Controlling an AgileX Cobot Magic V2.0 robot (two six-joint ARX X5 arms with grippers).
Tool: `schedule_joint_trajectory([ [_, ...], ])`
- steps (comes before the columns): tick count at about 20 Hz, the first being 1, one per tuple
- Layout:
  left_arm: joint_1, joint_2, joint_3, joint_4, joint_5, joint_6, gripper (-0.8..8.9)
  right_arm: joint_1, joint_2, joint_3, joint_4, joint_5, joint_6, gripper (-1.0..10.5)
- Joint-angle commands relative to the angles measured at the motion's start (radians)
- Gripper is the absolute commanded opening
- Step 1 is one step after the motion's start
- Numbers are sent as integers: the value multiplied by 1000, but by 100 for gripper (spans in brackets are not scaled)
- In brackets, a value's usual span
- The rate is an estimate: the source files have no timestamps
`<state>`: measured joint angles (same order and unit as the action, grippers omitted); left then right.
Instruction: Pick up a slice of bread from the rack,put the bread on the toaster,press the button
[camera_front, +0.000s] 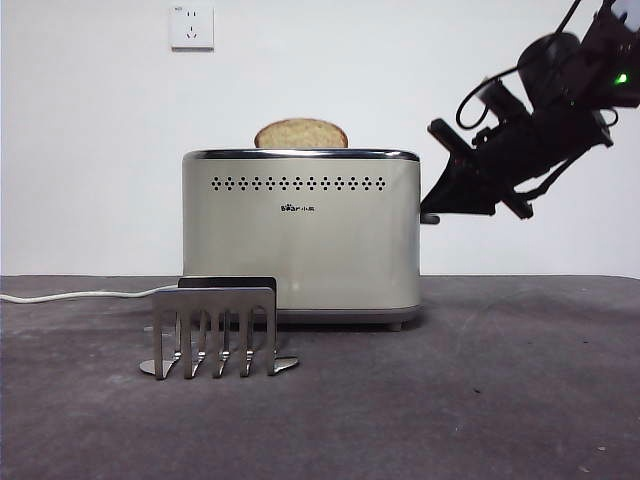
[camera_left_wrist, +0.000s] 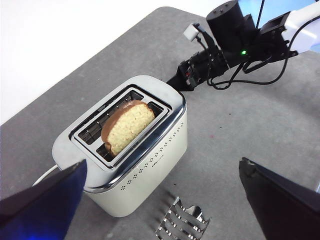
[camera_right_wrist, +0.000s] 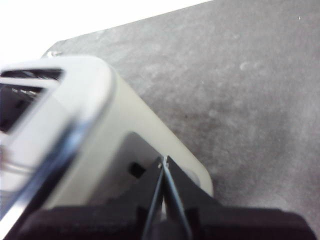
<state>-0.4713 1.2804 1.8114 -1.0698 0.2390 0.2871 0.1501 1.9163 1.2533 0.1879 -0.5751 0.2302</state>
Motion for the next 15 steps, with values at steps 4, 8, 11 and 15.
schedule_joint_trajectory([
  [4, -1, -1, -8, -14, 2, -7, 508, 1, 98, -6, -38, 5, -3, -13],
  [8, -1, -1, -8, -17, 2, -7, 508, 0, 142, -7, -85, 10, -32, -13],
  [11, -1, -1, -8, -19, 2, -7, 508, 1, 163, -7, -109, 10, -49, -12],
  [15, -1, -1, -8, -29, 2, -8, 508, 0, 163, -7, -111, 9, -48, -12],
])
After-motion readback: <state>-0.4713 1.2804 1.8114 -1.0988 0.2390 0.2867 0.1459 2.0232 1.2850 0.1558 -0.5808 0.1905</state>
